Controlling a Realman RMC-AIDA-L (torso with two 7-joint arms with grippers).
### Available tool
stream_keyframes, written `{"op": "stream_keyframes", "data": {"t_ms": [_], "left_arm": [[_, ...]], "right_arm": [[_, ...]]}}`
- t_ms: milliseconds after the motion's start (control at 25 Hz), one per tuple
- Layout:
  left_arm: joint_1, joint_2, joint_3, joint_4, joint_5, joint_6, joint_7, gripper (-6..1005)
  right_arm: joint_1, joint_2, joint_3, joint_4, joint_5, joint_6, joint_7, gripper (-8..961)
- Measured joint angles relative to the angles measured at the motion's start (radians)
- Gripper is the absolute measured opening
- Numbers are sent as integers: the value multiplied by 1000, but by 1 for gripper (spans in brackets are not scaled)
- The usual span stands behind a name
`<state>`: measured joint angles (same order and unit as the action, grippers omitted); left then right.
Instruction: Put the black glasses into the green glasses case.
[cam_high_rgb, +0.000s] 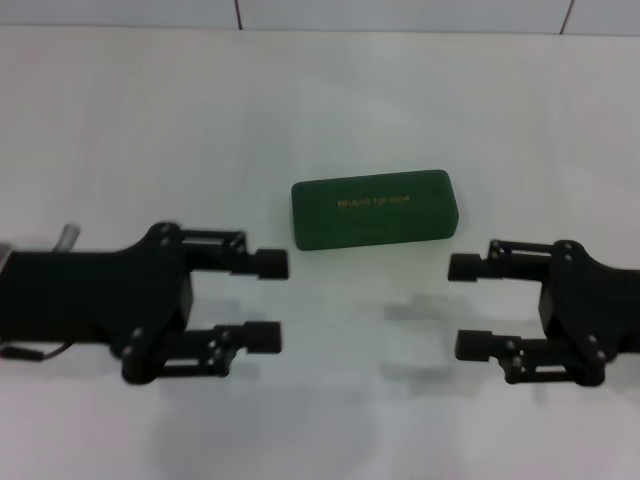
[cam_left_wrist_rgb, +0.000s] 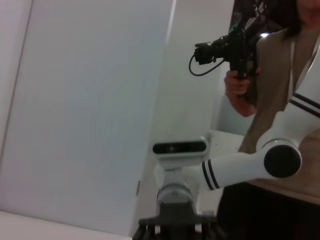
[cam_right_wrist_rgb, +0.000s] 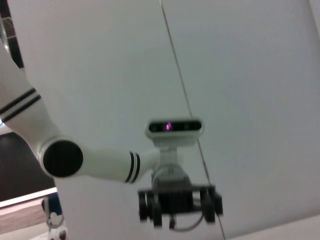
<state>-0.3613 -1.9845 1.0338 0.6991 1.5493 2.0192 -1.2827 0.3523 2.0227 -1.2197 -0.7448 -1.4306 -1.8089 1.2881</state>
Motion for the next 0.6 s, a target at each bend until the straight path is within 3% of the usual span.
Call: {"op": "stream_keyframes", "data": {"t_ms": [120,400,600], "left_arm": [[37,-2,-6,-9,0,-2,59,528],[62,-11,-34,-20,10,-7,100,586],[67,-14,-41,-25,14,-23,134,587]], "right_arm": [[38,-1,-9,2,7,-1,26,687],[81,1,-38,6,7,0,31,819],[94,4,-49,18,19,-1,18,819]]}}
